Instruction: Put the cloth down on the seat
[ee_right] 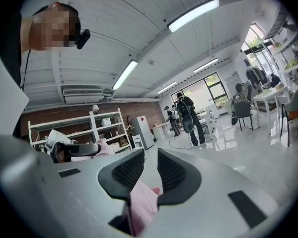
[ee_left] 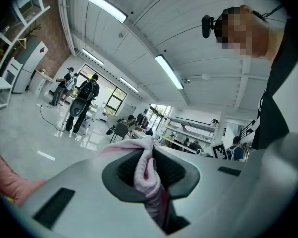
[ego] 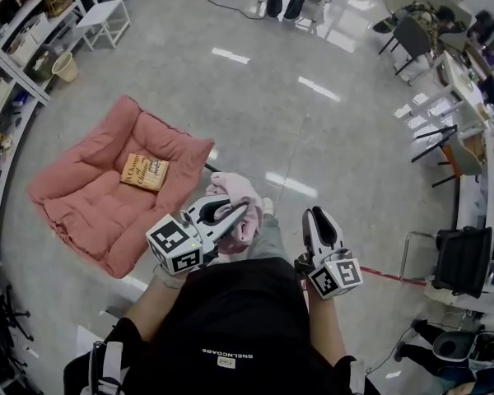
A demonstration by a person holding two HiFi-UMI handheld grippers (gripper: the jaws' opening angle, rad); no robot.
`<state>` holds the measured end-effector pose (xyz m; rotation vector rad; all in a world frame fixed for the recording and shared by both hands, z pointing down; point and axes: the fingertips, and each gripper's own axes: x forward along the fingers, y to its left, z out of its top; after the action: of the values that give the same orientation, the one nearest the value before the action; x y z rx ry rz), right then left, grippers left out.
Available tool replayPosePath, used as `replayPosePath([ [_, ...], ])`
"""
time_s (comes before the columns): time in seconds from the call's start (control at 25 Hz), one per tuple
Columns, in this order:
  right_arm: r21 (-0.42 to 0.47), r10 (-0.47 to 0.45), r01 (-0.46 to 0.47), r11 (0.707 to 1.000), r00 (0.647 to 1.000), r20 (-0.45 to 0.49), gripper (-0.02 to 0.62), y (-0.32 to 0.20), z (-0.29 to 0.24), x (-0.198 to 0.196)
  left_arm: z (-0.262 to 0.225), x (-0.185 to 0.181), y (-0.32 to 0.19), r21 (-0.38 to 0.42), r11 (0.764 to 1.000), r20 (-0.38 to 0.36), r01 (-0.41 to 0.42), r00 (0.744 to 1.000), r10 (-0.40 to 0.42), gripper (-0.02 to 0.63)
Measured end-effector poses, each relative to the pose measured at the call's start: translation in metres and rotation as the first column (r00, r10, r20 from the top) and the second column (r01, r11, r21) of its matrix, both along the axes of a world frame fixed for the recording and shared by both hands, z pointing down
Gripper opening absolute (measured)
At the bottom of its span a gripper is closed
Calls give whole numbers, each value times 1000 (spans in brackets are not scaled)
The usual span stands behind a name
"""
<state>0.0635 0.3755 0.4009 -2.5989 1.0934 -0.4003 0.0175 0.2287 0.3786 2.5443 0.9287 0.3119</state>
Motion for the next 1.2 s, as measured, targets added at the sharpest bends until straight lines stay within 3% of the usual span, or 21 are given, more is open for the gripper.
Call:
replayPosePath([
  [0.32, 17, -55, 54, 998, 998, 36, 101, -14, 6, 81, 8, 69, -9, 3, 999, 20, 52, 998, -52, 54],
  [0.76, 27, -182, 181, 983, 982, 43, 101, -38, 4, 215, -1, 193, -14, 28, 991, 14, 134, 991, -135, 54],
  [1.04, 40, -317, 314, 948, 946, 69, 101, -60, 12, 286, 1, 255, -24, 37, 967, 14, 253, 967, -254, 54],
  [1.2, 51, -404, 401, 914, 911, 76, 101, -74, 16, 323, -1, 290, -33, 39, 940, 10, 340, 940, -340, 54],
])
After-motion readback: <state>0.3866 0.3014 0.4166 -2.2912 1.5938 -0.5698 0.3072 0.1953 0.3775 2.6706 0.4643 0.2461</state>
